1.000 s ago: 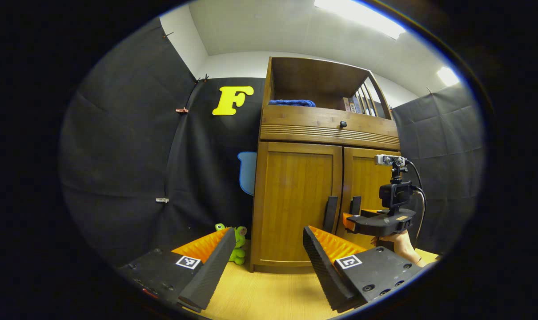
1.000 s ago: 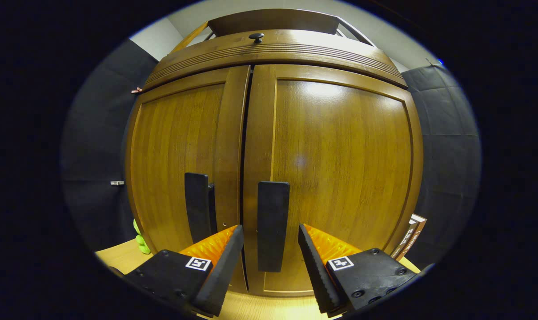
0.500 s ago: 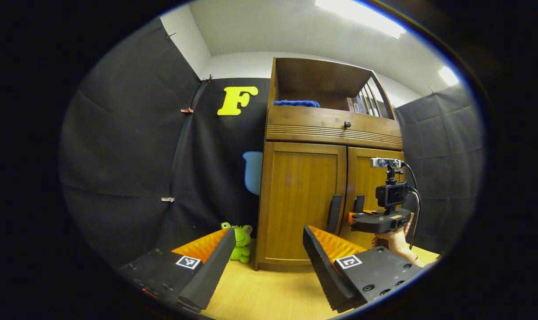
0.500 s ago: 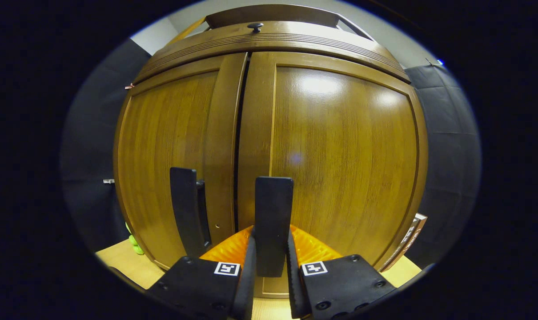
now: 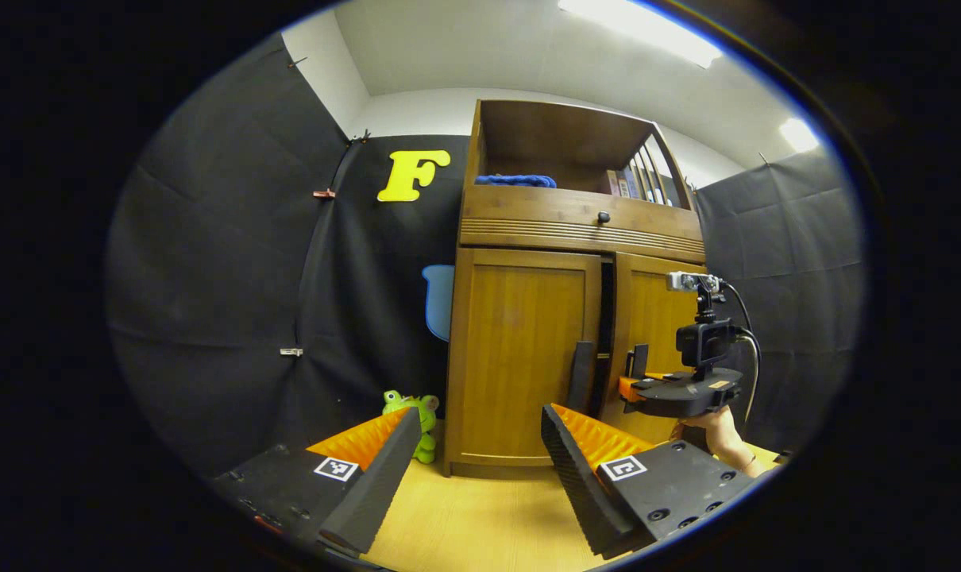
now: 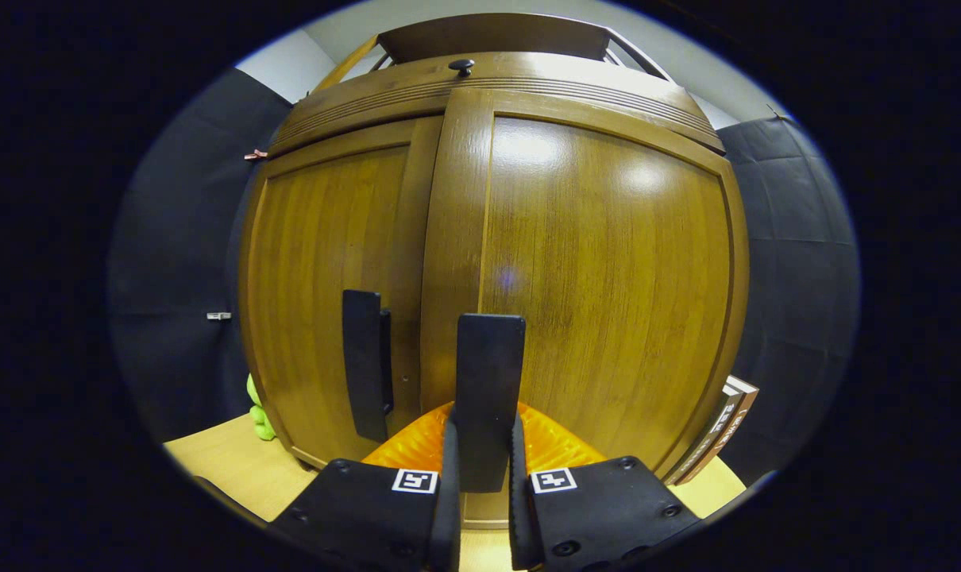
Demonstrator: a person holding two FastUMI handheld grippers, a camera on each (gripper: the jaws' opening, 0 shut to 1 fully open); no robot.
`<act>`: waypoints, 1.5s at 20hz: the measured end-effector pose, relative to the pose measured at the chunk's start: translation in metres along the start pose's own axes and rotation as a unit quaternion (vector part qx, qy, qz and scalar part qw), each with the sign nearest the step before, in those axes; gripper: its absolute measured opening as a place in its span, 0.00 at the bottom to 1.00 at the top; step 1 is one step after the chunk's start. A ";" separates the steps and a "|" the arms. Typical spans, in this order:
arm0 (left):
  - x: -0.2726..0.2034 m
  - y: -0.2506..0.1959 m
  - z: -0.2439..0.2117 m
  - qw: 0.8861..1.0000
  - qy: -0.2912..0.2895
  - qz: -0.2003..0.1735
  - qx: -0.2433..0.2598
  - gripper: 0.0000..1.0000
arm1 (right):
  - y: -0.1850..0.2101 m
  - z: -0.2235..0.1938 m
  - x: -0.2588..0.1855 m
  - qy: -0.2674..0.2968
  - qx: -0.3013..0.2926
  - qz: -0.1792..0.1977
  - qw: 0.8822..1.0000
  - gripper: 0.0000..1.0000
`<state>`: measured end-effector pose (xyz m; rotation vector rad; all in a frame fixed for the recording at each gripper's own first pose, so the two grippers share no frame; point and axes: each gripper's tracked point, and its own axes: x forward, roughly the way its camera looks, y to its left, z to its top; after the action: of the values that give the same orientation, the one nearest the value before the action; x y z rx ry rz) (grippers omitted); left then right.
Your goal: Open the right door of the double-door shoe cabinet with the right hand, and open the left door with the left hand.
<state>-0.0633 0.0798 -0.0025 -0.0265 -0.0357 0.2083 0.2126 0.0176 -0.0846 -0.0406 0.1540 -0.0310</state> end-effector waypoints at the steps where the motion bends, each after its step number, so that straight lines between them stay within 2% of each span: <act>1: -0.002 -0.007 0.000 1.000 0.000 -0.006 0.002 0.95 | -0.002 0.000 -0.009 -0.001 -0.004 0.003 1.000 0.28; 3: -0.005 -0.018 0.001 1.000 0.000 -0.017 0.006 0.95 | -0.006 -0.001 -0.025 0.000 -0.002 0.012 1.000 0.25; 6: -0.010 -0.035 0.000 0.999 0.003 -0.031 0.011 0.96 | -0.014 0.000 -0.051 0.005 -0.002 0.024 1.000 0.31; 8: -0.012 -0.046 0.003 0.999 0.000 -0.040 0.013 0.95 | -0.022 -0.001 -0.070 0.007 -0.008 0.027 1.000 0.25; 9: -0.013 -0.052 0.004 0.999 -0.001 -0.048 0.012 0.95 | -0.026 -0.002 -0.078 0.006 -0.009 0.028 1.000 0.28; 10: -0.012 -0.060 0.003 0.998 -0.001 -0.056 0.011 0.95 | -0.030 -0.002 -0.086 0.004 -0.008 0.029 1.000 0.25; 11: -0.011 -0.068 0.004 0.998 -0.002 -0.065 0.008 0.95 | -0.035 -0.001 -0.094 0.003 -0.007 0.031 0.999 0.28; 15: -0.008 -0.104 0.002 0.995 0.000 -0.100 0.007 0.95 | -0.056 -0.003 -0.121 0.008 -0.006 0.034 0.999 0.28; 16: -0.003 -0.112 -0.001 0.994 -0.002 -0.106 0.010 0.95 | -0.063 -0.003 -0.127 0.010 -0.006 0.034 0.999 0.24; 17: -0.003 -0.121 -0.002 0.993 -0.004 -0.114 0.013 0.95 | -0.070 -0.003 -0.135 0.011 -0.007 0.032 0.999 0.28; 21: -0.001 -0.161 -0.006 0.988 -0.004 -0.154 0.007 0.94 | -0.104 -0.003 -0.161 0.014 -0.006 0.012 1.000 0.27; 26: 0.000 -0.194 -0.006 0.983 -0.010 -0.181 0.008 0.94 | -0.154 0.013 -0.187 -0.012 -0.014 -0.040 0.999 0.27; 27: 0.001 -0.200 -0.005 0.982 -0.011 -0.186 0.006 0.94 | -0.163 0.017 -0.191 -0.015 -0.013 -0.052 0.998 0.23; 28: 0.001 -0.205 -0.006 0.981 -0.012 -0.192 0.002 0.94 | -0.172 0.020 -0.195 -0.018 -0.011 -0.060 0.998 0.27; 29: 0.001 -0.210 -0.006 0.980 -0.011 -0.197 0.000 0.95 | -0.181 0.019 -0.197 -0.018 -0.010 -0.070 0.997 0.23; 30: 0.001 -0.214 -0.007 0.980 -0.011 -0.200 -0.001 0.95 | -0.188 0.018 -0.201 -0.017 -0.007 -0.075 0.997 0.12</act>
<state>-0.0179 -0.1295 -0.0028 -0.0188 -0.0618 -0.1948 0.0117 -0.1627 -0.0281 -0.0658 0.1170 -0.1784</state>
